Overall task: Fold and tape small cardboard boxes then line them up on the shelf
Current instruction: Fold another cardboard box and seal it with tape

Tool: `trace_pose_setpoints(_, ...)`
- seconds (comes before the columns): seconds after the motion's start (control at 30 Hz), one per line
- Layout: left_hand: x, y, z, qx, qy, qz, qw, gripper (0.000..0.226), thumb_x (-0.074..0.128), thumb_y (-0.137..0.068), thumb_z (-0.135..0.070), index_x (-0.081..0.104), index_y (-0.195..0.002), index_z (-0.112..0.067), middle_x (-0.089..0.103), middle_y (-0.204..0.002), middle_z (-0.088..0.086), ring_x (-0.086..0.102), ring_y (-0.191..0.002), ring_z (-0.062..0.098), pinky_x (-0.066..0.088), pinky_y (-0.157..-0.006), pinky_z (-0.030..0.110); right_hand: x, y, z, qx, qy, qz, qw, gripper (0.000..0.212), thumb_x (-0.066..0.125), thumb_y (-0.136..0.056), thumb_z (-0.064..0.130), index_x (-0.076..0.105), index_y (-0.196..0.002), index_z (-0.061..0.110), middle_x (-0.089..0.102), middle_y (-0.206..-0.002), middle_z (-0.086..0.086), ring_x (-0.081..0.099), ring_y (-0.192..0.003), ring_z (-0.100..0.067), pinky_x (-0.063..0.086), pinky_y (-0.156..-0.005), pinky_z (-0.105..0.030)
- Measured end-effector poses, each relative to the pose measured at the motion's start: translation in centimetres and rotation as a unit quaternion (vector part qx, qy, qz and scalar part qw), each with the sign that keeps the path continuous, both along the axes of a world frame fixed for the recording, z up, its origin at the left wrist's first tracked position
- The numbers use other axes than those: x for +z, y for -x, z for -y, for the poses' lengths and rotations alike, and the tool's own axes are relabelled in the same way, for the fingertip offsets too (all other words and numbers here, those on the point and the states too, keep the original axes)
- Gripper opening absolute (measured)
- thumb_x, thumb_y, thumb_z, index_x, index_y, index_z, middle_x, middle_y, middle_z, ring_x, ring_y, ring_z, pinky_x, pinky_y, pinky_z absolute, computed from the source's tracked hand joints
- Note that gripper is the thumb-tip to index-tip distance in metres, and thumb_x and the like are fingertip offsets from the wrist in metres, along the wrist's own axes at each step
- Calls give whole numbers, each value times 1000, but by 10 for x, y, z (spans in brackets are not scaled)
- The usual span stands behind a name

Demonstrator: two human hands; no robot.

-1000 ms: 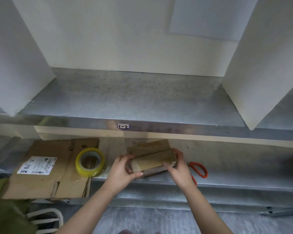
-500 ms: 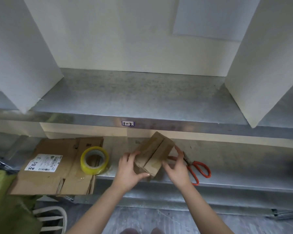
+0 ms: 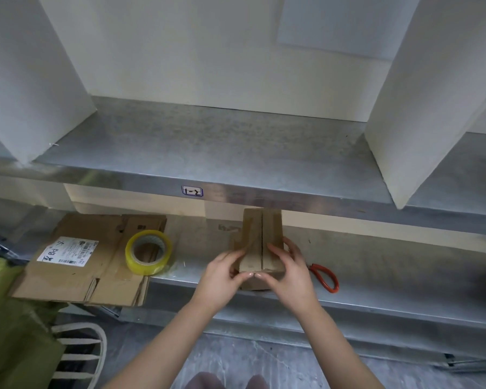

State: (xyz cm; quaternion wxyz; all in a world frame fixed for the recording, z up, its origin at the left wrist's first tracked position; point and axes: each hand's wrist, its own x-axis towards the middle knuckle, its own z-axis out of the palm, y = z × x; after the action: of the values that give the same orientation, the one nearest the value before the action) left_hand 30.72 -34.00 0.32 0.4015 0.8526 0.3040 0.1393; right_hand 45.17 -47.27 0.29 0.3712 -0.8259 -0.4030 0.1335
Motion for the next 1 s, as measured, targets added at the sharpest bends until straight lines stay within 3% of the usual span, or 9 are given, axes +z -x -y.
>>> trace_pose_setpoints(0.07,-1,-4,0,12,8,-10,1000,57,70,-86,-36,50,-138,-32,52,-122,-13,57,-96,3,44,-85,9,-1,-7,0,23,27,8,999,78,83,-67,50,52,-137,31,30,-153,3,33,-138,-11,26,-111,-20)
trace_pose_setpoints(0.17,-7,-2,0,-21,3,-57,998,58,68,-89,-34,46,-143,-29,45,-144,-4,49,-125,13,41,-107,30,-8,-10,4,34,52,-3,998,72,83,-70,43,54,-134,29,32,-151,1,32,-140,-16,25,-114,-23)
trace_pose_setpoints(0.27,-10,-2,2,-26,-35,-58,997,59,65,-90,-37,44,-144,-30,34,-153,-8,33,-139,11,27,-116,28,-14,-8,8,40,45,-16,998,67,80,-77,39,53,-136,28,30,-154,0,30,-143,-17,25,-117,-27)
trace_pose_setpoints(0.4,-10,-2,1,-50,-201,-123,971,59,46,-94,-55,33,-148,-34,30,-155,-15,25,-143,10,26,-113,30,-12,-8,9,60,49,-18,997,67,74,-82,40,44,-142,31,23,-157,3,28,-144,-17,29,-117,-30)
trace_pose_setpoints(0.53,-3,-1,2,-71,-287,-135,946,59,39,-96,-56,27,-150,-34,33,-154,-11,21,-145,13,20,-115,33,-5,-8,15,60,85,44,994,71,63,-84,58,36,-145,35,21,-158,3,24,-144,-20,33,-115,-41)
trace_pose_setpoints(0.63,5,-2,5,-87,-321,-116,936,59,41,-97,-53,29,-150,-31,39,-150,-7,26,-144,17,21,-115,35,3,-7,24,52,82,110,989,68,54,-86,64,38,-145,34,28,-156,1,17,-147,-24,29,-116,-48)
trace_pose_setpoints(0.77,11,5,3,-115,-356,-124,919,60,42,-96,-53,31,-149,-28,38,-151,-5,27,-143,19,19,-116,36,14,5,29,55,64,184,979,56,56,-89,55,51,-138,28,48,-142,-4,31,-142,-30,30,-114,-50)
trace_pose_setpoints(1.0,11,54,-37,-115,-356,-168,912,57,42,-97,-51,40,-146,-21,39,-152,0,26,-144,21,17,-119,40,28,56,-6,124,55,217,967,53,43,-93,50,48,-141,29,46,-146,1,30,-143,-23,29,-117,-47)
